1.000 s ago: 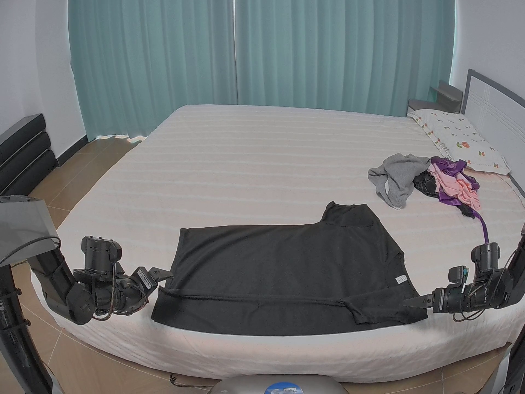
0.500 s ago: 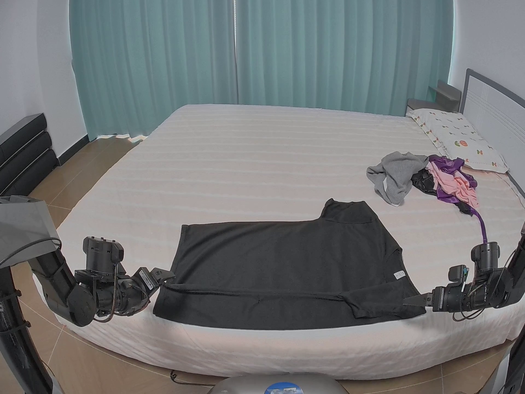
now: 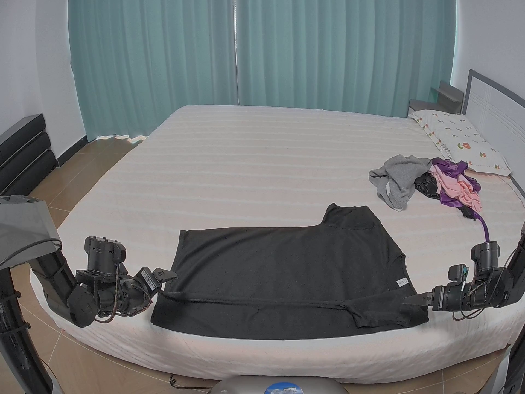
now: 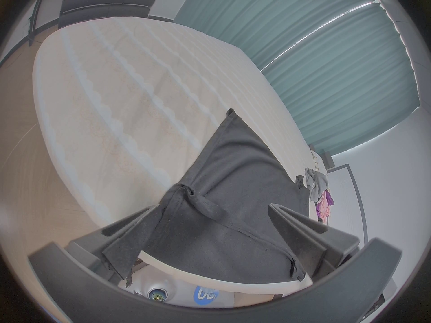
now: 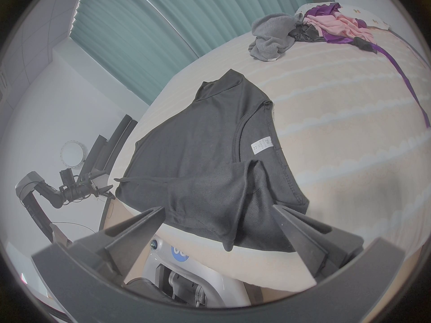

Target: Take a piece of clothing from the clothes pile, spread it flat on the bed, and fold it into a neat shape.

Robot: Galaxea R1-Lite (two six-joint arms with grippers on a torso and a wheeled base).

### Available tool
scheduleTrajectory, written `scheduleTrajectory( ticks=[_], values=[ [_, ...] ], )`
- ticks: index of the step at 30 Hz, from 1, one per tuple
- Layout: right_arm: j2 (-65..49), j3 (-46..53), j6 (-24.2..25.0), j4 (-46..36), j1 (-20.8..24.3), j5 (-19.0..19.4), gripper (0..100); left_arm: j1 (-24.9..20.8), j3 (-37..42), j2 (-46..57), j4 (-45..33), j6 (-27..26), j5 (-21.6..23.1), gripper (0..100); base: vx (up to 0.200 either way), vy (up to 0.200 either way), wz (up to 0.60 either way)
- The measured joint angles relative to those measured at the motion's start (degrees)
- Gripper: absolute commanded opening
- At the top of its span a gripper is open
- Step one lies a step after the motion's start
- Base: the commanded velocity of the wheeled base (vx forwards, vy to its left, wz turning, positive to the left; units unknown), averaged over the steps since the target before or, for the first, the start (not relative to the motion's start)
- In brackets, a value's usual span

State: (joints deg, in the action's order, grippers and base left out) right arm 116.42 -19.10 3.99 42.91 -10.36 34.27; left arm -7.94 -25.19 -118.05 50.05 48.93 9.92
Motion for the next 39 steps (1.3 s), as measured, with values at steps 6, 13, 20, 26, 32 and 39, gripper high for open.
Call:
scheduleTrajectory(
  ticks=[6, 13, 20, 26, 32, 39],
  values=[
    [-0.11, -0.21, 0.06, -0.02, -0.09, 0.0, 100, -0.49, 0.27, 0.44, -0.09, 0.02, -0.13, 100, 0.0, -0.133, 0.0],
    [-0.07, -0.24, 0.04, 0.0, -0.11, -0.02, 100, -0.38, 0.02, 0.79, 0.11, 1.84, -1.83, 100, 0.0, 0.0, 0.0],
    [-0.02, -0.11, 0.06, -0.07, 0.17, 0.02, 100, 1.07, -0.15, 2.16, 0.26, 3.86, -2.93, 100, 0.171, 0.0, 0.0],
    [-0.02, 0.0, 0.04, -0.02, 1.05, 0.05, 100, 2.1, 0.3, 3.25, -0.51, 1.91, -2.67, 100, 0.0, 0.0, 0.0],
    [0.15, 0.04, 0.06, -0.02, 1.82, 0.11, 100, 4.19, 0.3, 3.85, -7.14, -2.93, -2.38, 100, 0.0, 0.0, 0.0],
    [0.41, 0.28, 0.06, -0.02, 2.23, 0.16, 100, 4.72, -0.33, 3.8, -11.74, -6.21, -2.1, 100, 0.0, 0.0, 0.0]
  ],
)
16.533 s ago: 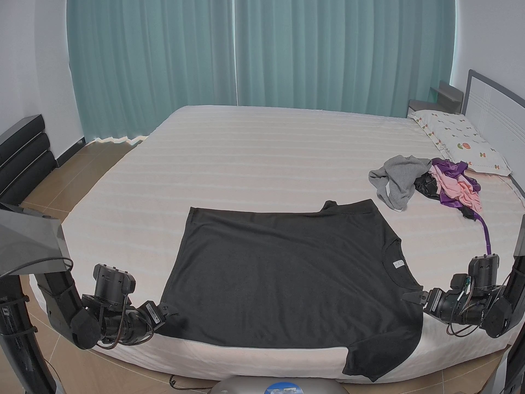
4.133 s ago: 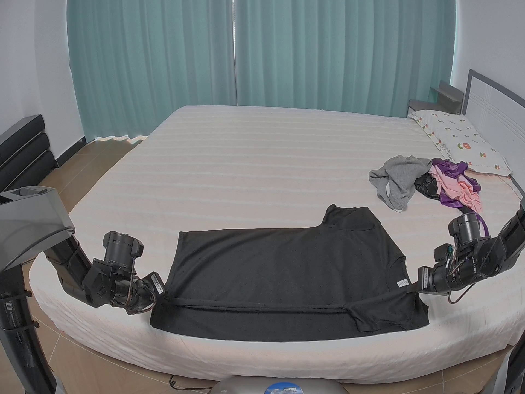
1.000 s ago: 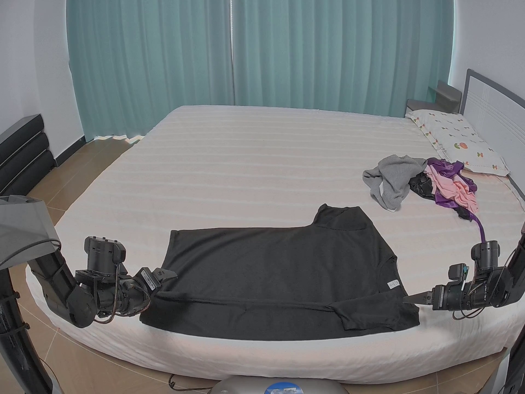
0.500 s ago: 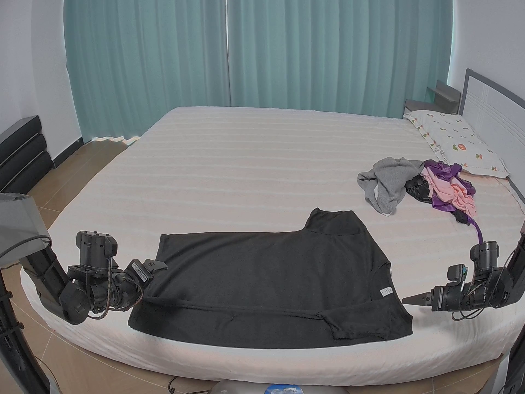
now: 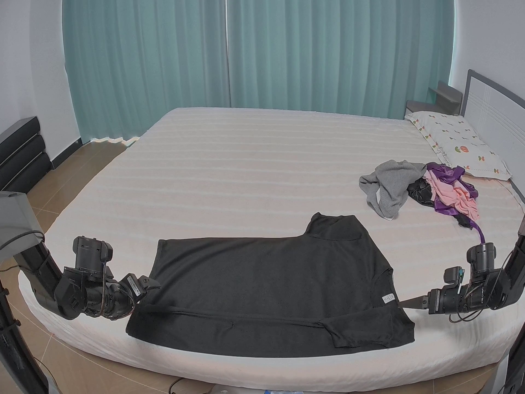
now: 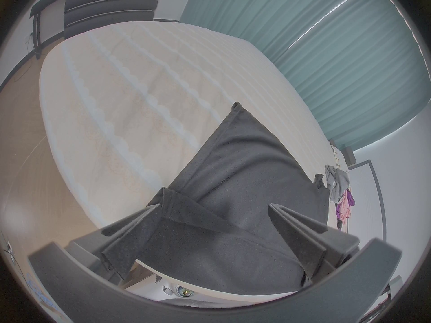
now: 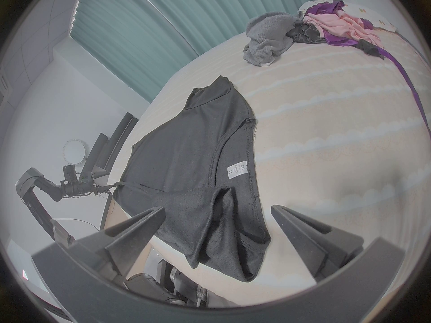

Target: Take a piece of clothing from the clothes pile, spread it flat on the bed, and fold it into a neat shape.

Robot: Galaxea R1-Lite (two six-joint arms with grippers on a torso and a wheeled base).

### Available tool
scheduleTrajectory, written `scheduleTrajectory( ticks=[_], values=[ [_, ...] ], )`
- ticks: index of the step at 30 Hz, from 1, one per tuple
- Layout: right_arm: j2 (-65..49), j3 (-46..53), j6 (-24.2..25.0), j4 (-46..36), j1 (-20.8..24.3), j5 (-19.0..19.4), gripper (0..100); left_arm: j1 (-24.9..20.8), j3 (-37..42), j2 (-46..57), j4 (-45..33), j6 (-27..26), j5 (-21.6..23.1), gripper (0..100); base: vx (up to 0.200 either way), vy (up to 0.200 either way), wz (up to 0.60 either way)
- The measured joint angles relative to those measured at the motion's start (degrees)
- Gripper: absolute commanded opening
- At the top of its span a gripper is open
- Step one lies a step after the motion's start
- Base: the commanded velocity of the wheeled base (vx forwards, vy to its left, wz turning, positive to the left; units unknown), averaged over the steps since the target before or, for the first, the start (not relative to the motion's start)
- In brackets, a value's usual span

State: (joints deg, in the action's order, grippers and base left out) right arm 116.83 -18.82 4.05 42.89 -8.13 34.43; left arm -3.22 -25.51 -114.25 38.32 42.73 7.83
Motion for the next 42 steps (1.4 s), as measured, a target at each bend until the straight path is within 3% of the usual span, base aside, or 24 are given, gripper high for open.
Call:
scheduleTrajectory(
  ticks=[17, 18, 30, 42],
  values=[
    [0.11, 0.2, -0.04, -0.02, 0.04, -0.07, 100, 0.16, -1.05, -0.74, -3.85, -1.87, -0.59, 100, 0.0, 0.0, 0.0],
    [0.11, 0.2, -0.04, -0.02, 0.04, -0.09, 100, 0.17, -1.33, -0.99, -3.78, -1.82, -0.63, 0, 0.0, 0.0, 0.0],
    [0.65, -0.13, -0.02, 0.0, 0.69, -0.2, 100, 1.99, -5.16, -4.44, -3.97, 0.55, -0.9, 0, 0.0, 0.0, 0.0],
    [2.01, -2.62, 2.57, 2.08, 7.19, -0.71, 100, 3.62, -5.62, -4.9, -4.13, 0.66, -0.8, 0, 0.0, 0.0, 0.0]
  ],
)
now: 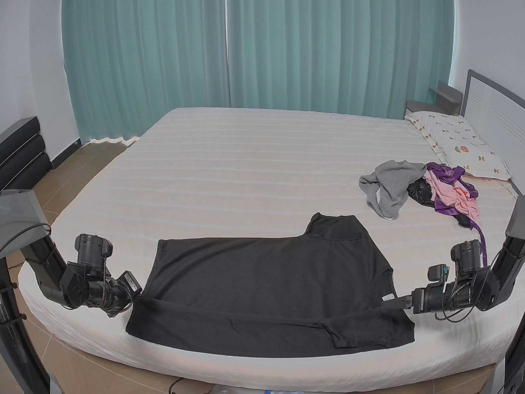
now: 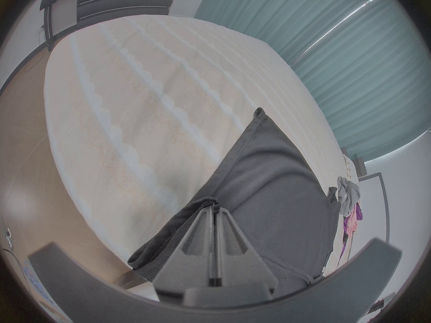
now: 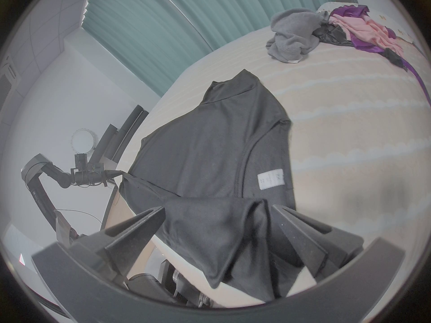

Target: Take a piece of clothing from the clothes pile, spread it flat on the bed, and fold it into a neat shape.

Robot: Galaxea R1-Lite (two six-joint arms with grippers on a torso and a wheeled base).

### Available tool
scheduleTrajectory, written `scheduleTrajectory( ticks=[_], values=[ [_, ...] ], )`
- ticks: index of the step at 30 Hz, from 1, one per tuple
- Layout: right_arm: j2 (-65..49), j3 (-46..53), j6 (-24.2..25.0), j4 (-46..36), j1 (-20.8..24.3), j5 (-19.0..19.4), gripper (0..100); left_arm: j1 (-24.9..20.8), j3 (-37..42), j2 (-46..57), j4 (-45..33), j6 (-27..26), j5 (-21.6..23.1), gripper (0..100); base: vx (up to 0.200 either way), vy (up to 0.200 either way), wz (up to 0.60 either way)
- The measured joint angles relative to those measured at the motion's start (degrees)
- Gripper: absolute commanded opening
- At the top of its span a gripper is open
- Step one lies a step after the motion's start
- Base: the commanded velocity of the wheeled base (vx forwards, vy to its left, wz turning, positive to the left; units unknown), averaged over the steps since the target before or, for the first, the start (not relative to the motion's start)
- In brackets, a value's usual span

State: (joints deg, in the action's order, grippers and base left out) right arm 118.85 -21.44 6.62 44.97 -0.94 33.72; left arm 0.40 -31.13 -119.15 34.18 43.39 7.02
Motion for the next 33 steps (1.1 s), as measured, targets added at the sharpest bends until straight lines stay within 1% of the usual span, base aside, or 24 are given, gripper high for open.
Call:
scheduleTrajectory(
  ticks=[5, 13, 21, 22, 28, 33],
  values=[
    [1.8, -0.77, 1.1, 2.51, 2.01, -0.11, 100, 0.01, 0.05, -0.23, 0.0, 0.02, 0.09, 0, 0.0, 0.0, 0.0],
    [6.23, -1.13, 1.21, 7.45, 2.86, -1.26, 100, -0.13, 0.11, -0.39, -0.06, 0.1, 0.26, 0, 0.0, 0.0, 0.0],
    [8.89, -1.29, 1.15, 7.88, 3.57, -1.6, 100, -0.22, 0.22, -0.41, -0.05, 0.07, 0.28, 0, 0.0, 0.0, 0.0],
    [9.02, -1.27, 1.12, 7.85, 3.61, -1.65, 0, -0.22, 0.22, -0.41, -0.05, 0.07, 0.28, 0, 0.0, 0.0, 0.0],
    [9.81, -0.96, 1.12, 7.85, 3.78, -2.22, 0, -0.27, 0.32, -0.41, -0.09, 0.07, 0.28, 0, 0.0, 0.0, 0.0],
    [9.79, -0.96, 2.27, 7.85, 3.35, -2.5, 0, -0.29, 0.52, -0.41, -0.09, 0.02, 0.23, 0, 0.0, 0.0, 0.0]
  ],
)
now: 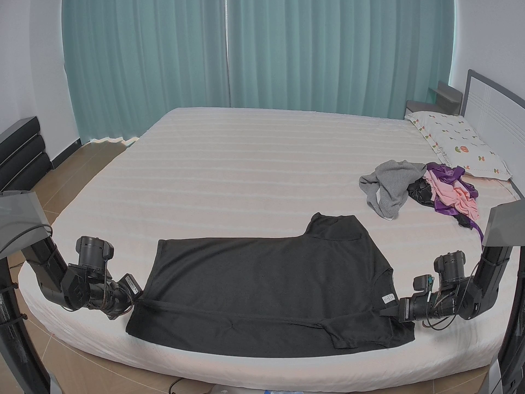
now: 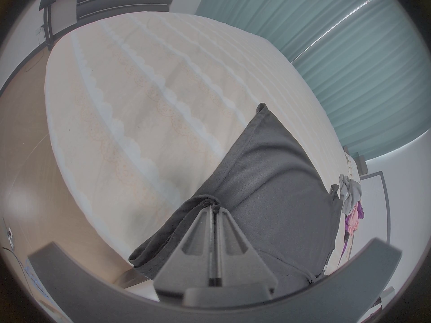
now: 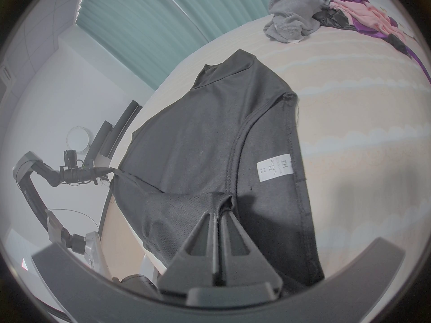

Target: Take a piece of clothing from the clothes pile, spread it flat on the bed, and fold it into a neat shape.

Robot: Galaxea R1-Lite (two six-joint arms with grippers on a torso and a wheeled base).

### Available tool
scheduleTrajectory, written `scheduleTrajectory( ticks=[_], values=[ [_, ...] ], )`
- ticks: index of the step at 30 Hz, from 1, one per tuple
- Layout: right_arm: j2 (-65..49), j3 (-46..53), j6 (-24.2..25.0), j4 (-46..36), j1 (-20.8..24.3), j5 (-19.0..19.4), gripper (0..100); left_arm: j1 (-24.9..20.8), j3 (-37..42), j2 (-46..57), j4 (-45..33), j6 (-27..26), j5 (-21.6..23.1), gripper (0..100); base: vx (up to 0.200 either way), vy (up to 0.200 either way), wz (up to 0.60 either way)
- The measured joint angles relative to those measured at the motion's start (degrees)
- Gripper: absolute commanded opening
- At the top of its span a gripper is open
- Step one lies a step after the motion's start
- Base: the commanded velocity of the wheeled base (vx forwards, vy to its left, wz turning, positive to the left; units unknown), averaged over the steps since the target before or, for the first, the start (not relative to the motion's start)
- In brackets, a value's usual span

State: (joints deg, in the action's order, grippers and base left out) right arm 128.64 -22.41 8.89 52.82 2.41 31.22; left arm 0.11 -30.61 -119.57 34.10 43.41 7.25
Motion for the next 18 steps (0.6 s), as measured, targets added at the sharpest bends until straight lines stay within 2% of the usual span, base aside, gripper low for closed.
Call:
scheduleTrajectory(
  ticks=[10, 18],
  values=[
    [-3.25, 1.79, 3.29, 0.0, -1.37, 0.01, 0, 0.18, 0.24, 1.21, -0.35, -0.15, -0.15, 0, 0.0, 0.0, 0.0],
    [-8.57, 5.05, 3.36, -0.02, -2.3, 0.44, 0, 0.62, -0.06, 4.35, -6.9, -0.66, -0.2, 0, 0.0, 0.0, 0.0]
  ],
)
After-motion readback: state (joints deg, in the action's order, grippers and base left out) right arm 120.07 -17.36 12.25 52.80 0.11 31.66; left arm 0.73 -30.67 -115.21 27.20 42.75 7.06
